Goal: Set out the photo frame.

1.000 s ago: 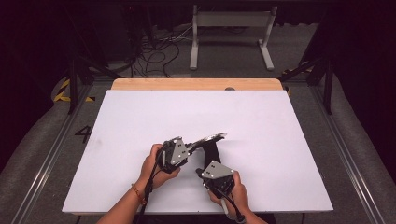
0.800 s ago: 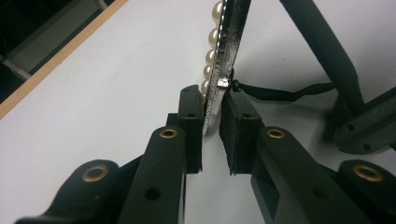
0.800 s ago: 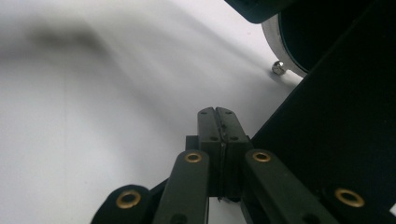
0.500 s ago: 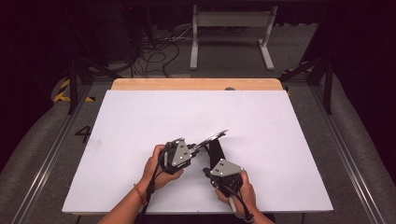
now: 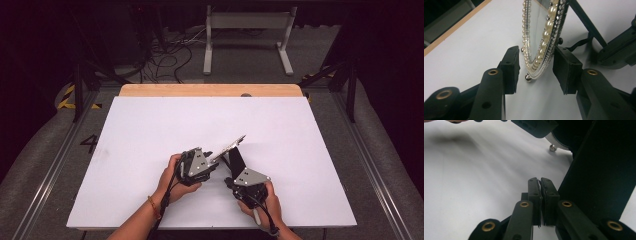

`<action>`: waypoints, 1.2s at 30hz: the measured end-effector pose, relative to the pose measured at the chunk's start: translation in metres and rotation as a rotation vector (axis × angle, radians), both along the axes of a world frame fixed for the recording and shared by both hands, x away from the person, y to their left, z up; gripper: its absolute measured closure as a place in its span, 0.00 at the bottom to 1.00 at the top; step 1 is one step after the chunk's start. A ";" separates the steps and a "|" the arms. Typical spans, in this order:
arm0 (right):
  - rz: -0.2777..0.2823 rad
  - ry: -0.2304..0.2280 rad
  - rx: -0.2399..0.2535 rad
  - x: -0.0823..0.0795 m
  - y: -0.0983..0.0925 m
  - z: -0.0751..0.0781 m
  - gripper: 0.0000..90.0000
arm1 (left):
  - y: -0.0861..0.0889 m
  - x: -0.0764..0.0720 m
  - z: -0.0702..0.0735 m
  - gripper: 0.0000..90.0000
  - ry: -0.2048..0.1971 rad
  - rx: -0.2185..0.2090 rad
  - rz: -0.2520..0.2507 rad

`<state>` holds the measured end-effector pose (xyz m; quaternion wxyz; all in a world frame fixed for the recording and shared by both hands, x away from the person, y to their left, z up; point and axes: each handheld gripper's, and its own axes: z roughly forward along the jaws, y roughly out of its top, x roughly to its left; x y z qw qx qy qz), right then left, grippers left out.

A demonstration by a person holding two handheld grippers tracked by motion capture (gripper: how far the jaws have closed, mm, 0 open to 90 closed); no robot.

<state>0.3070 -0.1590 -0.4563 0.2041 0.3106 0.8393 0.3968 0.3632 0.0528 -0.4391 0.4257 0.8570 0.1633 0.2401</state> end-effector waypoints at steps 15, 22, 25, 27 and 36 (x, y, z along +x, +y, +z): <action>-0.047 0.004 -0.007 0.004 -0.020 0.001 0.94 | -0.008 0.001 -0.003 0.67 -0.012 0.025 -0.024; -0.042 0.011 -0.004 0.003 -0.027 0.001 0.87 | -0.011 0.001 -0.003 0.67 -0.015 0.031 -0.042; -0.050 0.008 0.016 -0.001 -0.029 0.006 0.83 | -0.009 0.002 -0.003 0.67 -0.008 0.027 -0.045; -0.066 -0.019 0.035 -0.003 -0.032 0.012 0.80 | -0.008 0.002 -0.002 0.66 -0.009 0.025 -0.045; -0.182 -0.094 0.028 0.002 -0.035 0.018 0.50 | -0.010 0.002 -0.004 0.59 0.007 0.037 -0.047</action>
